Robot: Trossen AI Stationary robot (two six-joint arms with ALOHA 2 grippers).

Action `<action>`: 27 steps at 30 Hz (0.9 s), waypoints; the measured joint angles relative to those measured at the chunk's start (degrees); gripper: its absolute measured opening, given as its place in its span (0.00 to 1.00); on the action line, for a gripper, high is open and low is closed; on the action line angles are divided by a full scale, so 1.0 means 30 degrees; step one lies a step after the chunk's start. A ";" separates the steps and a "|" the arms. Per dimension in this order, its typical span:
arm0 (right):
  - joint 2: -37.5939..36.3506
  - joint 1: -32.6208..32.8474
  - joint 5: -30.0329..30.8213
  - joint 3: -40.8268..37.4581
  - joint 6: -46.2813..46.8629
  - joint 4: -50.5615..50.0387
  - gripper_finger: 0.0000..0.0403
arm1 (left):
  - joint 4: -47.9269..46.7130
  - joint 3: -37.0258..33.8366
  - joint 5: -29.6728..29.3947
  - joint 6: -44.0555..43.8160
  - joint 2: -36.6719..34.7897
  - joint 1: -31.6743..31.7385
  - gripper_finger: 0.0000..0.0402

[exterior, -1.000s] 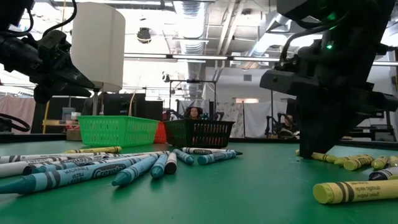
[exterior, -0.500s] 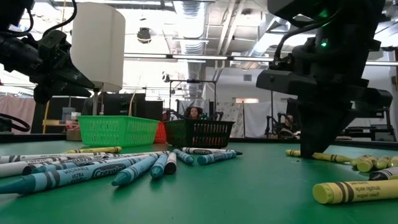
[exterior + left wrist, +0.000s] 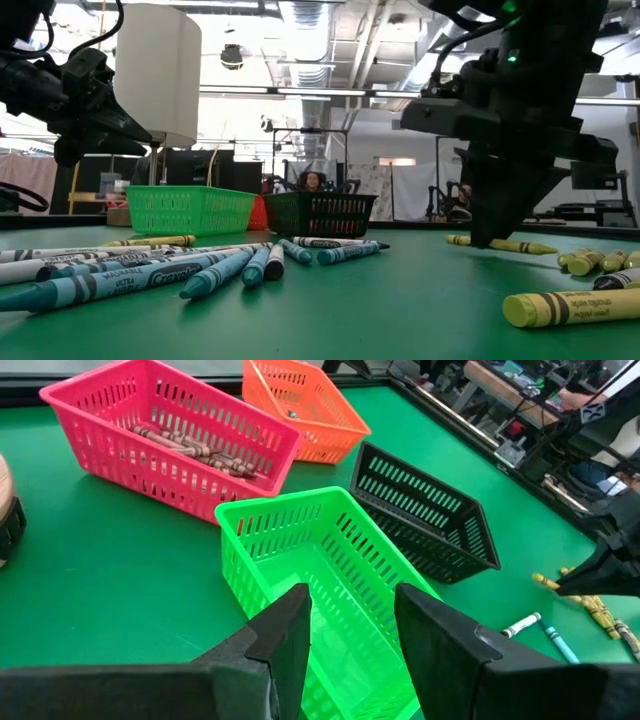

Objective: Sort crayons
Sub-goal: Put the yellow crayon into the green bin

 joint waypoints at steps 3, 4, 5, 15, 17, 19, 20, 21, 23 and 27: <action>0.0000 -0.0004 0.0079 0.0015 -0.0036 -0.0120 0.00 | -0.0002 0.0000 0.0001 -0.0007 0.0000 -0.0005 0.34; 0.0000 -0.0004 0.0087 0.0015 -0.0037 -0.0118 0.00 | 0.0000 0.0000 -0.0005 -0.0007 0.0000 -0.0002 0.34; -0.0007 -0.0004 0.0093 0.0015 -0.0044 -0.0105 0.00 | 0.0000 0.0000 -0.0005 -0.0014 0.0000 0.0002 0.34; -0.0034 -0.0019 0.0152 0.0015 -0.0314 -0.0109 0.00 | 0.0000 0.0000 -0.0005 -0.0036 0.0000 0.0003 0.34; -0.0044 -0.0019 0.0148 0.0015 -0.0354 -0.0110 0.00 | 0.0000 0.0000 -0.0005 -0.0036 0.0000 0.0003 0.34; -0.0044 -0.0019 0.0144 0.0017 -0.0396 -0.0114 0.00 | 0.0000 -0.0003 -0.0005 -0.0036 0.0000 -0.0005 0.34; -0.0044 -0.0019 0.0144 0.0054 -0.0422 -0.0164 0.00 | 0.0000 0.0000 -0.0005 -0.0036 0.0000 -0.0005 0.34; -0.0044 -0.0019 0.0144 0.0151 -0.0516 -0.0214 0.00 | 0.0000 0.0000 -0.0005 -0.0036 0.0000 0.0002 0.34; -0.0050 -0.0123 0.0144 0.0464 -0.0922 -0.0206 0.00 | 0.0000 0.0000 -0.0005 -0.0036 0.0000 0.0003 0.34; -0.0051 -0.0409 0.0428 0.1322 -0.2094 -0.0484 0.00 | 0.0000 0.0000 -0.0114 -0.0036 0.0000 0.0000 0.34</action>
